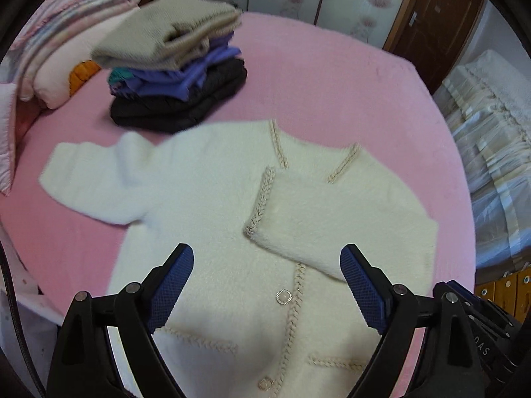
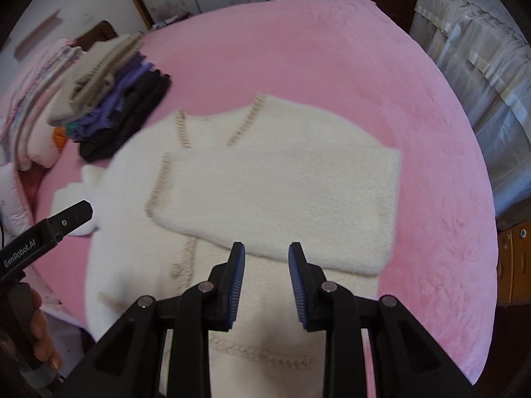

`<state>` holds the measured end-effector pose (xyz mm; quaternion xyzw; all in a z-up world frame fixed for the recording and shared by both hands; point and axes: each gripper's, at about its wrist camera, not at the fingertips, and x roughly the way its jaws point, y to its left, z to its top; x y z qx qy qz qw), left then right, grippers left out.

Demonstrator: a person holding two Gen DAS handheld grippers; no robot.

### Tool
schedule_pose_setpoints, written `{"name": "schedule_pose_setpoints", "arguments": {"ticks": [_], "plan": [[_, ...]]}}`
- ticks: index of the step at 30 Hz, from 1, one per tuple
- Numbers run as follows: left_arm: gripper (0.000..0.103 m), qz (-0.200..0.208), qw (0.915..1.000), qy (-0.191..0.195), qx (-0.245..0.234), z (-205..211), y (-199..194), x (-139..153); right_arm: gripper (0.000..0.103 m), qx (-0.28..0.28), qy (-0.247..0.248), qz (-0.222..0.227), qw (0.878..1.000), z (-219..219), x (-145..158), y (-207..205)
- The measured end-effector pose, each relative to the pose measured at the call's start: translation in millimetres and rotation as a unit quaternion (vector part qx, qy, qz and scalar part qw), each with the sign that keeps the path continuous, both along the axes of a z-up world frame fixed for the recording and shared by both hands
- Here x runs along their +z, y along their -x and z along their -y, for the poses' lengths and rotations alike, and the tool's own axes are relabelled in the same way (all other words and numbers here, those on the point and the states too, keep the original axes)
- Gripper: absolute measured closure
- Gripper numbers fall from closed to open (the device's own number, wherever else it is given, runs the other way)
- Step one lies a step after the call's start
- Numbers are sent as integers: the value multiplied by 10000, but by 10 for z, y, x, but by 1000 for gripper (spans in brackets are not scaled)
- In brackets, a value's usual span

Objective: Fold large clothes
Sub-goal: 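Move the left gripper to the cuff of the other sleeve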

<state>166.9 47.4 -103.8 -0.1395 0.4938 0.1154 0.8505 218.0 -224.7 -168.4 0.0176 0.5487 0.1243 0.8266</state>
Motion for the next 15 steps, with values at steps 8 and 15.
{"name": "schedule_pose_setpoints", "arguments": {"ticks": [8, 15], "plan": [[14, 578, 9980, -75, 239, -31, 535, 832, 76, 740, -226, 430, 9961, -168, 739, 311], [13, 909, 9949, -105, 434, -309, 921, 1139, 76, 1071, -425, 617, 9914, -370, 1067, 530]]}}
